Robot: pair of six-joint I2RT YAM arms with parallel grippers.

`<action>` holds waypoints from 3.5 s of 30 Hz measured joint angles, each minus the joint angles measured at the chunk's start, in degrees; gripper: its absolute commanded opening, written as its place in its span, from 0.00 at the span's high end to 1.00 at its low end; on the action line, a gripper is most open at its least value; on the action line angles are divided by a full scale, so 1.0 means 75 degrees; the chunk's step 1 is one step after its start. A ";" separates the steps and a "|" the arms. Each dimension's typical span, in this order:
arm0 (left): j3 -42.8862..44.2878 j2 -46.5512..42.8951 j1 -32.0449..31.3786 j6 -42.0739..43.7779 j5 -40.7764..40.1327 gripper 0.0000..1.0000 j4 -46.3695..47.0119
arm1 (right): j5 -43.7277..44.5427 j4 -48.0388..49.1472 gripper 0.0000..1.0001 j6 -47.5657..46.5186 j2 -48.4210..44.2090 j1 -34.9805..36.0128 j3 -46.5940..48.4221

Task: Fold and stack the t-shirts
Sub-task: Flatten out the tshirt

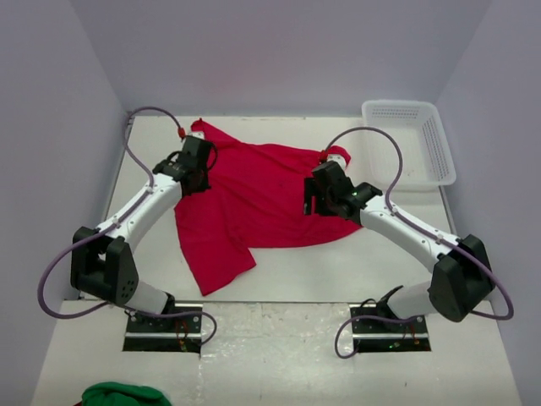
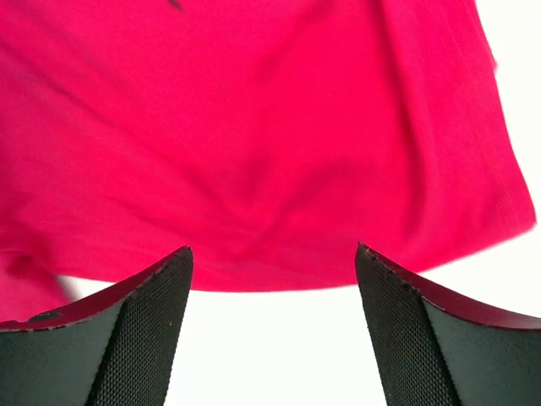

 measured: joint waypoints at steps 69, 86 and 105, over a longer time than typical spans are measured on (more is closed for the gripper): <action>0.0248 0.3241 0.2600 -0.0723 0.1209 1.00 -0.0254 | -0.1049 0.0364 0.48 0.0047 0.0233 -0.1309 -0.1507; -0.0367 0.1192 0.1107 -0.0612 0.0289 1.00 -0.0283 | -0.1609 0.0729 0.51 0.0656 -0.0029 -0.1309 -0.2658; -0.0787 0.0664 0.0863 -0.0609 0.0431 1.00 -0.0274 | -0.1649 0.0801 0.92 0.0641 0.0924 -0.1314 -0.1982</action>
